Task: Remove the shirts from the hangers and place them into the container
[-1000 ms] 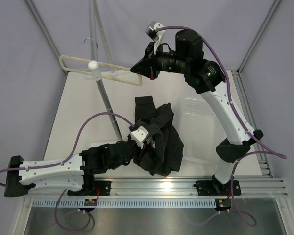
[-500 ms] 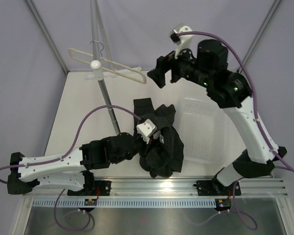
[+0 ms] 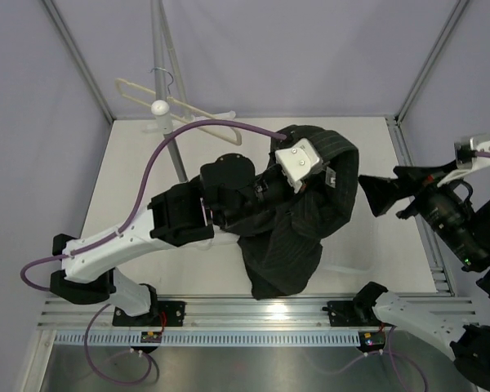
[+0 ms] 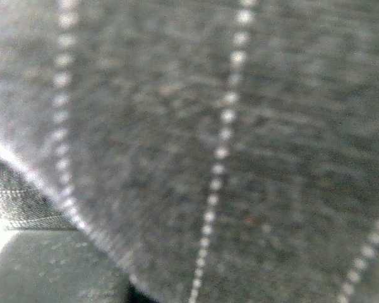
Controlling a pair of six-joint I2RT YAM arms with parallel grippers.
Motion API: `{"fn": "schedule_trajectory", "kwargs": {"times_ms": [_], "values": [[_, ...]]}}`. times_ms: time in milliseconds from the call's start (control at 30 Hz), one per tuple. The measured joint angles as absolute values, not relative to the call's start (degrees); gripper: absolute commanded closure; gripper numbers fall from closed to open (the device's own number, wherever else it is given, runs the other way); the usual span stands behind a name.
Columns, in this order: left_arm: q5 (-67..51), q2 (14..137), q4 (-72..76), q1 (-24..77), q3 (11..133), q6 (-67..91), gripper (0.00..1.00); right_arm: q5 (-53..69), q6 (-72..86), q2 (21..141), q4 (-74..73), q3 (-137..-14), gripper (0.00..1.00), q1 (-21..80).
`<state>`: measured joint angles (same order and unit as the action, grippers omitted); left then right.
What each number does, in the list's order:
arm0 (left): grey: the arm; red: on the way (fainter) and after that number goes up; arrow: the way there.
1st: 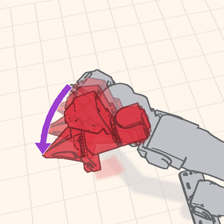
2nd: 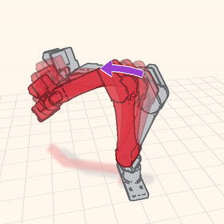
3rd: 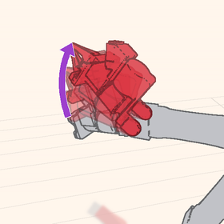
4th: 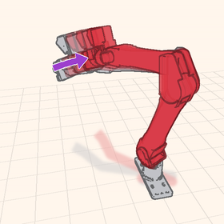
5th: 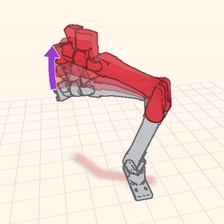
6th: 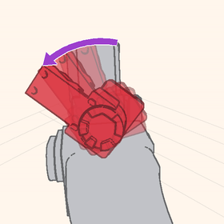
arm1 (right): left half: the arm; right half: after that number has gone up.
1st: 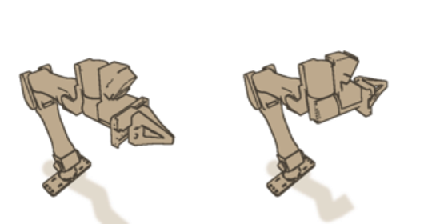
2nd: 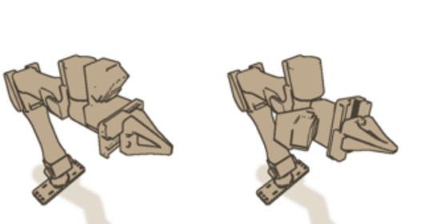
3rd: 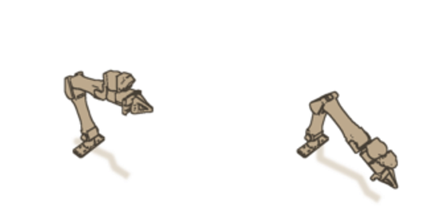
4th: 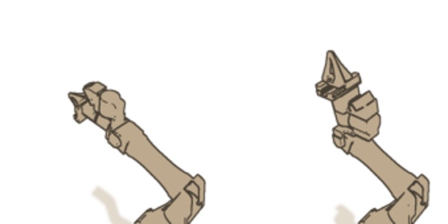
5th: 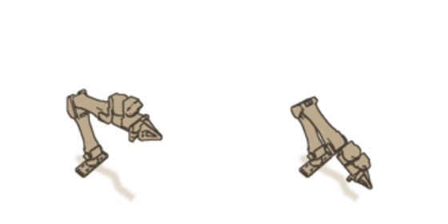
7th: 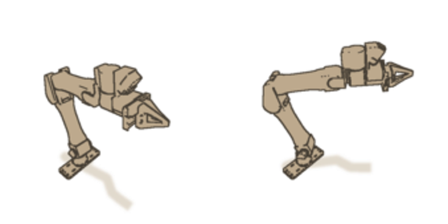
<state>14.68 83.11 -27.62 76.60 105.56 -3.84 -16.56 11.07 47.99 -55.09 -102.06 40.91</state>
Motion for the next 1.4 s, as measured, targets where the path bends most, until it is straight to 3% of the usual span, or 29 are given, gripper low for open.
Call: {"fn": "schedule_trajectory", "kwargs": {"times_ms": [133, 267, 333, 400, 433, 700, 1100, 1400], "values": [[10.6, 85.7, -24.2, 74.7, 110.6, -11.6, 1.0, -14.9, 15.1, 40.9, -56.5, -92.5, 0.15, 40.9], [3.4, 88.4, -19.5, 69.6, 112.5, -19.0, 1.0, -13.5, 18.0, 40.5, -59.4, -90.1, 0.19, 40.9], [-0.6, 92.1, -18.4, 66.8, 117.3, -21.1, 1.0, -13.5, 19.2, 40.5, -60.8, -89.6, 0.16, 40.9], [-4.5, 95.6, -16.9, 64.3, 121.6, -22.0, 1.0, -13.7, 20.3, 39.6, -61.9, -88.9, 0.01, 40.9], [-6.9, 97.4, -15.9, 63.2, 123.8, -22.3, 1.0, -14.0, 21.0, 38.9, -62.4, -88.6, 0.0, 40.9], [-22.9, 108.2, -9.0, 58.6, 140.6, -21.4, 1.0, -16.2, 22.6, 34.4, -63.5, -86.7, 0.0, 40.9], [-38.3, 109.0, 7.4, 57.0, 143.9, -12.0, 1.0, -16.8, 22.6, 34.6, -61.2, -77.5, 0.0, 40.9], [-41.8, 109.8, 20.3, 53.8, 144.8, -3.4, 1.0, -15.4, 23.2, 35.0, -58.2, -73.0, 0.01, 40.9]]}}
